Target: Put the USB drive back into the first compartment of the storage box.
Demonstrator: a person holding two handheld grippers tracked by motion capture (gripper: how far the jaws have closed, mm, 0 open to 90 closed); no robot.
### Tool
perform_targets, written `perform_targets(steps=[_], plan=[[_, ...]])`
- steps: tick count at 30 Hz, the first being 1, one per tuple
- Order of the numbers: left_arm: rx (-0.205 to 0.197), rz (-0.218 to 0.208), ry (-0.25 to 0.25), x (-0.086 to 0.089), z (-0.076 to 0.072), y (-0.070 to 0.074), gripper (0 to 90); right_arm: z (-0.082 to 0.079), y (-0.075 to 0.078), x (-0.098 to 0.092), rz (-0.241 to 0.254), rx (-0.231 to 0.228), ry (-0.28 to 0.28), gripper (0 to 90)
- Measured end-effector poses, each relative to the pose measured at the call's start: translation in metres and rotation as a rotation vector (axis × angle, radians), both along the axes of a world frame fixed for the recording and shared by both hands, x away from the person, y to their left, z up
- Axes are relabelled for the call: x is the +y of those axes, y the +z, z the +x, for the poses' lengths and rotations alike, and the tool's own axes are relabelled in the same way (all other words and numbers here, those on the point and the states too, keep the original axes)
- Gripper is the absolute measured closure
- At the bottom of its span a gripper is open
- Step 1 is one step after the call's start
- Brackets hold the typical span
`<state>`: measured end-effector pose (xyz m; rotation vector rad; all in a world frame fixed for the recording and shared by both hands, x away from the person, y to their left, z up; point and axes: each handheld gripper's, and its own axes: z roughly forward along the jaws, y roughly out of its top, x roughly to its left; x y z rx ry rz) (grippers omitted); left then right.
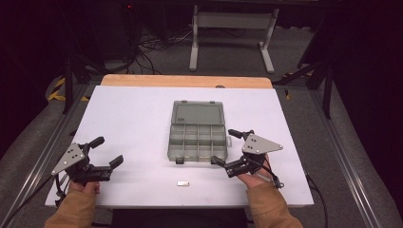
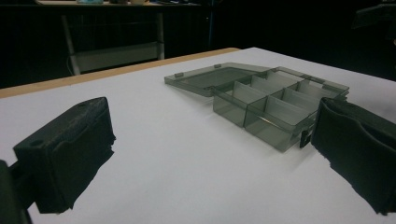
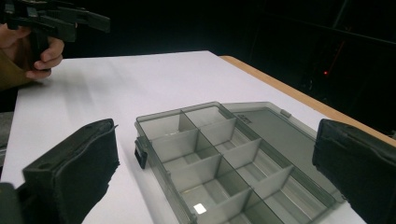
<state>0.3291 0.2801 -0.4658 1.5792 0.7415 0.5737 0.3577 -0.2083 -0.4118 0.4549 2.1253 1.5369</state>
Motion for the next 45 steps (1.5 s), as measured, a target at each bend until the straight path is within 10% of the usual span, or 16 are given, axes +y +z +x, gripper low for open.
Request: perform_targets(steps=[19,34,45], plan=[[-0.003,0.002,-0.003,0.0,0.0,0.0,0.2,0.009,0.007,0.052,-0.049,0.044,0.171,2.3],[-0.007,0.006,-0.007,0.0,-0.001,0.001,0.2,0.01,0.008,0.082,-0.181,0.13,0.256,10.8],[-0.007,0.007,-0.006,0.001,-0.002,0.001,0.3,0.011,0.011,0.1,-0.373,0.245,0.368,21.2]])
